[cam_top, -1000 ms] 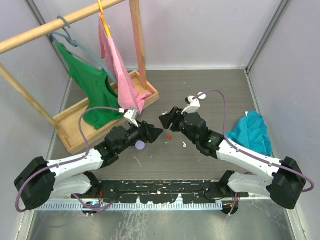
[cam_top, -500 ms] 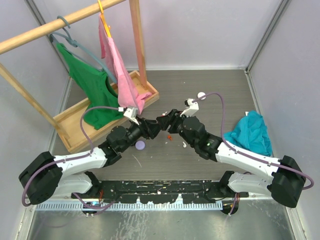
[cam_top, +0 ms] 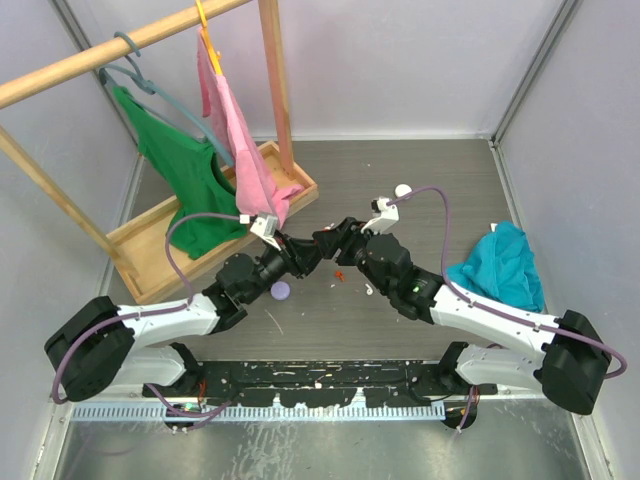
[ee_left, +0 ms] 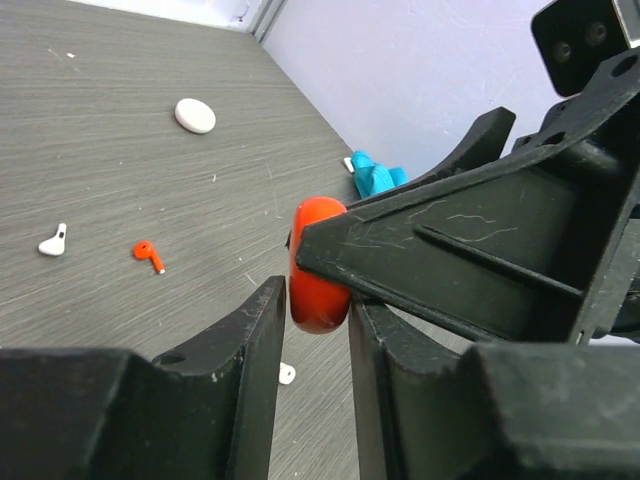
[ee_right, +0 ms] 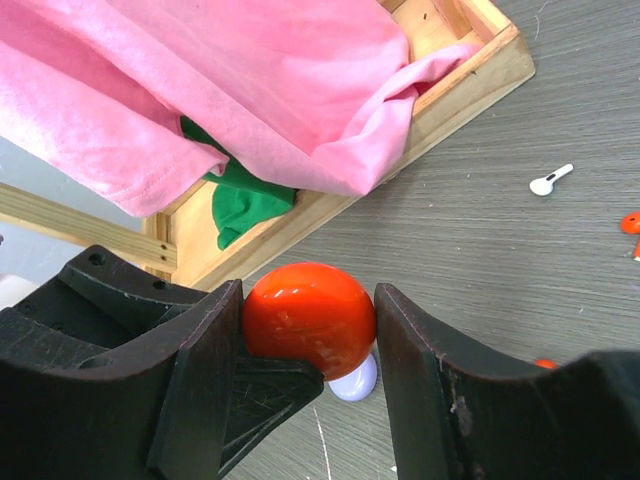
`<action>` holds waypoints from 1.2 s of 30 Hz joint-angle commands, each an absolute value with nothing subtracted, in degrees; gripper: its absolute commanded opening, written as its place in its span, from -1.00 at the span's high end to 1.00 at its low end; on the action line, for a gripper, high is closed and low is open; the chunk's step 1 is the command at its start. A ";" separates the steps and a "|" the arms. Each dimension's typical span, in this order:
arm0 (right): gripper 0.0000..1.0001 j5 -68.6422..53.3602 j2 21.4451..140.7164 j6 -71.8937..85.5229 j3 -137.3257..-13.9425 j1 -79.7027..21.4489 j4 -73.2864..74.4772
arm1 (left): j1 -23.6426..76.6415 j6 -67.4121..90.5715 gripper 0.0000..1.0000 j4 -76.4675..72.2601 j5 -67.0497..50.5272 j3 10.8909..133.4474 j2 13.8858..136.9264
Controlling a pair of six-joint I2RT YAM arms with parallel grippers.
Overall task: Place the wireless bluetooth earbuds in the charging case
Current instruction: Pick up the charging case at the center of the board.
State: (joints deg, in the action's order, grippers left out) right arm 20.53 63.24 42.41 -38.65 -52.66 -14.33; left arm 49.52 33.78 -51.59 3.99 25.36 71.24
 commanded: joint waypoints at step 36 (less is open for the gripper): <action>-0.73 -30.47 50.24 -10.32 -45.64 -47.18 4.33 | 43.92 10.01 0.86 -35.64 -26.89 16.65 42.07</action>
